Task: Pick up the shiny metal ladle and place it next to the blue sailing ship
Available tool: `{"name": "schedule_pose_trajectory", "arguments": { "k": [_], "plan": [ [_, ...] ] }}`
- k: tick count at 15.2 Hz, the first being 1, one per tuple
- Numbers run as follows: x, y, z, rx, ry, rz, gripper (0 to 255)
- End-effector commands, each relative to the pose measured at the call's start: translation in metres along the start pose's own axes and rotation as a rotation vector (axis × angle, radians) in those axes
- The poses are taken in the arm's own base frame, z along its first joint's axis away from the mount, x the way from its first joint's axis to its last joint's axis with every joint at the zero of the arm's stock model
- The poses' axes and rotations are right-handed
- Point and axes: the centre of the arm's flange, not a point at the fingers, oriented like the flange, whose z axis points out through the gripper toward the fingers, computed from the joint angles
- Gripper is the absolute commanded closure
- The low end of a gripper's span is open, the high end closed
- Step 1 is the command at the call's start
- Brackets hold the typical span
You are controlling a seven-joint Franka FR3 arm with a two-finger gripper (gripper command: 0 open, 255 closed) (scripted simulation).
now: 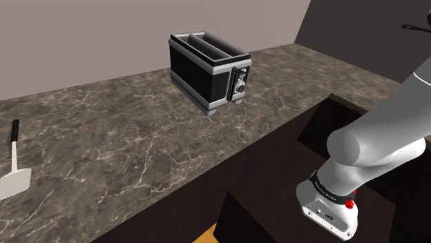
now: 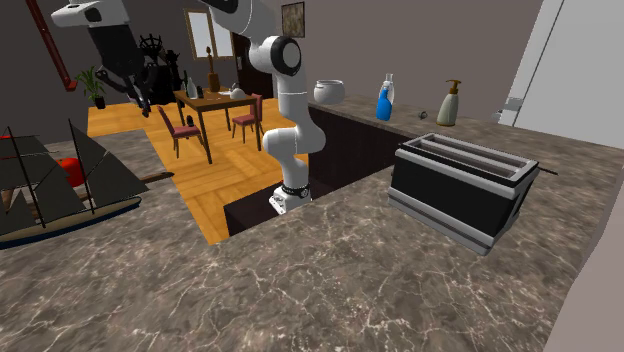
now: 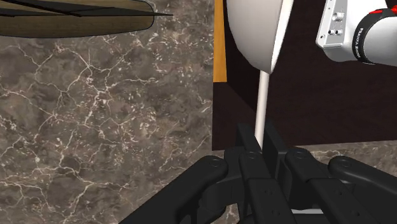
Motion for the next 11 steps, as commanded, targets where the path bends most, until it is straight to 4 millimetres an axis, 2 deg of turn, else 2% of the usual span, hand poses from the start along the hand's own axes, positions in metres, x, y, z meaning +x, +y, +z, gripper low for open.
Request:
{"name": "schedule_pose_trajectory", "arguments": {
  "k": [1,11],
  "plan": [
    [0.000,0.001,0.011,-0.001,-0.001,0.000,255],
    [0.001,0.008,0.063,-0.001,-0.001,0.000,255]
  ]
}}
